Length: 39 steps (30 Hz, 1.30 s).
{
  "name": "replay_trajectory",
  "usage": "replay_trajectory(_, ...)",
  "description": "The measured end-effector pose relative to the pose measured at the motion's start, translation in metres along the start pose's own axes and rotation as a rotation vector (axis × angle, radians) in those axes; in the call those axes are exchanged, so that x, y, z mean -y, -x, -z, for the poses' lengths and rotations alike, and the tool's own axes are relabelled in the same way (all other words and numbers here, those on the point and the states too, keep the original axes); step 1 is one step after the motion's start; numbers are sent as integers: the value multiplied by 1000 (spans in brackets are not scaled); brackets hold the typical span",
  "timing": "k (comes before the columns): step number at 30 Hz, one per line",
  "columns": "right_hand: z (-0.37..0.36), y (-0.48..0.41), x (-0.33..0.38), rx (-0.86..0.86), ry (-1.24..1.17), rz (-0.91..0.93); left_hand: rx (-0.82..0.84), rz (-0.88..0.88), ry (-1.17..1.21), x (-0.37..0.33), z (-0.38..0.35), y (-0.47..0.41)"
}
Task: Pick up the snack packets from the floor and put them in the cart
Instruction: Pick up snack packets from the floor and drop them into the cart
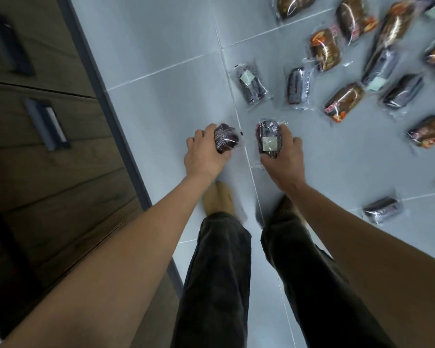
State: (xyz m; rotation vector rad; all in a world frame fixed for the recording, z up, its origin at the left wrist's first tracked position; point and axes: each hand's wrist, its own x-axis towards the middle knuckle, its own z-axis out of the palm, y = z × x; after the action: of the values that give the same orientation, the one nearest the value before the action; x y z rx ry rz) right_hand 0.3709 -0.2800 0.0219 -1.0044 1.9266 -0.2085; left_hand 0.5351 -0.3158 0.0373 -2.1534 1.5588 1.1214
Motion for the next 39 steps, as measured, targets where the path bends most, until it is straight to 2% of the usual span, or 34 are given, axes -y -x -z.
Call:
replay_trajectory(5,91,69,38,-37,-29,16,7,-20,77,-52,57,89)
replay_trajectory(15,243,231,98,-176,-170,-14,0,-213,102,-159,170,256)
replay_trajectory(22,317,355,95,-446,-268,-94,44,-445,101,-208,209,352)
replay_trajectory(26,350,416,72,-578,-363,-150,133,-584,92,-237,209,407)
replay_trajectory(30,377,471,36,-714,-453,-235,259,-713,-26,-269,184,462)
replay_trajectory(39,420,598,-86,-989,-632,-411,408,-1009,-299,-345,80,606)
